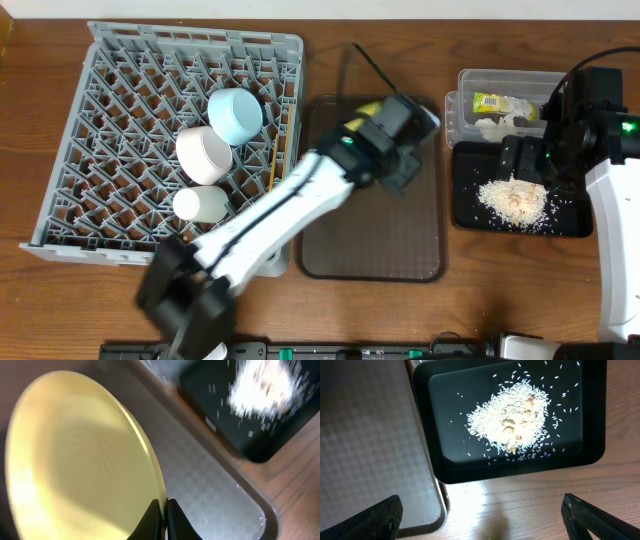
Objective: Sort waste into correct bins and load items into the dishwasher
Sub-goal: 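Stand the yellow plate upright in the dish rack with the left gripper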
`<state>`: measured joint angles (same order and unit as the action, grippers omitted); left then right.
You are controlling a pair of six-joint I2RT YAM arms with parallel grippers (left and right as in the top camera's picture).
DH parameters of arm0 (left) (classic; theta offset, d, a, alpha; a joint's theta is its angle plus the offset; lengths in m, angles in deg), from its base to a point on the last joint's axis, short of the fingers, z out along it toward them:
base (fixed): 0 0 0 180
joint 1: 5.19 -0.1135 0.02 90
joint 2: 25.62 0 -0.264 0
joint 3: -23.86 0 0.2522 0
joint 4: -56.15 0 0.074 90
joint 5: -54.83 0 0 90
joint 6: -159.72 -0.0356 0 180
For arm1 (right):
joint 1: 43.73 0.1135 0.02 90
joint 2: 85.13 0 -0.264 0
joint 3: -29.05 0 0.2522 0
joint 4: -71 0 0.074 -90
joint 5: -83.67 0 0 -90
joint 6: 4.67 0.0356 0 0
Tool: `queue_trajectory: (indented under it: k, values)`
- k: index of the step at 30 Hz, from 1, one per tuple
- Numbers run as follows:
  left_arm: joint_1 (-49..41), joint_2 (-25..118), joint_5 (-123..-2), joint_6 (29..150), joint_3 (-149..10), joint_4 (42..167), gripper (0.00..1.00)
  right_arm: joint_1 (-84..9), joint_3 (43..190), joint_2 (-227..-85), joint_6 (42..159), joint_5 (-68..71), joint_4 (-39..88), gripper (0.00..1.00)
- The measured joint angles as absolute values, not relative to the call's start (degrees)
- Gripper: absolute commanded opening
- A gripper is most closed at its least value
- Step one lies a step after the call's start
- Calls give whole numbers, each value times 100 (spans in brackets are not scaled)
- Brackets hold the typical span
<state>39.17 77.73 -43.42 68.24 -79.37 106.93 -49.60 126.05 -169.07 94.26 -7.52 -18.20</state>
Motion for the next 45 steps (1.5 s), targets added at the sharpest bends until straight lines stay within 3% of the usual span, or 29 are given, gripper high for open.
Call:
queue_trajectory:
  k: [13,27,34,45]
  values:
    - [2400,6368,-5094,7027,-7937,10592,6,-4960,12605,-16907,9426,-752,-1827,99]
    - [203,6337,-8296,7897,-7937,10540,6,-4960,12605,-16907,9426,-741,-1836,99]
    - [-291,6693,-9511,7987,-7937,10542,6,-4960,12605,-16907,9426,-741,-1855,99]
    - [-518,7548,-9918,8026,-7937,10553,6,-4960,12605,-16907,9426,-739,-1864,99]
